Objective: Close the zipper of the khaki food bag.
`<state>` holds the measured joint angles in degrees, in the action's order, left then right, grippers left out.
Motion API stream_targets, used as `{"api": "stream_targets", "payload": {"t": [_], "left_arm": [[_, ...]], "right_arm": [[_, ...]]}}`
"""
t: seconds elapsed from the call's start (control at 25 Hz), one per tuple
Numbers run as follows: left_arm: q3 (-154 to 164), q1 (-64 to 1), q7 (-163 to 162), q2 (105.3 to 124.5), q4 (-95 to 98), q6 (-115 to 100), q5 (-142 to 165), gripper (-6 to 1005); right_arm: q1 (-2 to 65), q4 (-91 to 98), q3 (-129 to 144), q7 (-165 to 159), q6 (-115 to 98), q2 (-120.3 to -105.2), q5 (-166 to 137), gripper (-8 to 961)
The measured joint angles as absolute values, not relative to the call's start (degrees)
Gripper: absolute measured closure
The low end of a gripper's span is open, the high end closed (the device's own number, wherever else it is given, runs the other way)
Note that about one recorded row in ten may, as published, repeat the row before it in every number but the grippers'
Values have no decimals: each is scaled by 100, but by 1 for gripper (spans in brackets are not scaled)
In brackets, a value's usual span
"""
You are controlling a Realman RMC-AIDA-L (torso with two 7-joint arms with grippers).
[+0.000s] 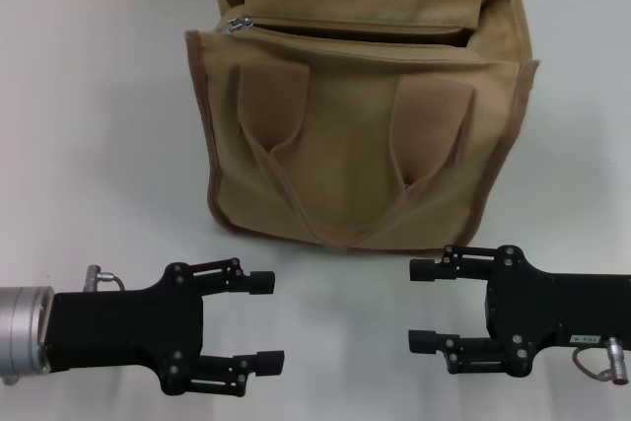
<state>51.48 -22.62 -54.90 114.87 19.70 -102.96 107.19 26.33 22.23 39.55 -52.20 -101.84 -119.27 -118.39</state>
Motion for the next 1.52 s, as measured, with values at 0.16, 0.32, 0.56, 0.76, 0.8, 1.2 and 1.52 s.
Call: {"api": "stream_targets", "payload": {"t": [0.16,0.32,0.56,0.76,0.8,1.2,1.52], "left_arm": [[5143,-2257,-5492,11487,1983,-10314,10723,169],[5141,-2258,-5493,11487,1991,-10319,10726,169],[5079,-2266,-5493,11496,1994,-10385,10698,169],[4112,-2334,-5432,11620,1996,-10903,10674,169],[3780,-2355,-5410,11668,1996,-11028,10670,169],[1522,-2471,-5319,11850,1666,-10516,9941,169],[1579,-2598,-4670,11780,1709,-8538,9721,170]], "right_arm": [[2637,2224,3955,-5199,-10184,-11927,-11839,243],[2637,2224,3955,-5187,-10184,-11927,-11839,244],[2635,2224,3955,-5185,-10184,-11927,-11834,244],[2616,2224,3923,-5185,-10170,-11926,-11816,244],[2612,2224,3914,-5185,-10170,-11927,-11811,244],[2587,2224,3902,-5186,-10168,-11926,-11788,245],[2578,2224,3903,-5191,-10145,-11926,-11785,245]]}}
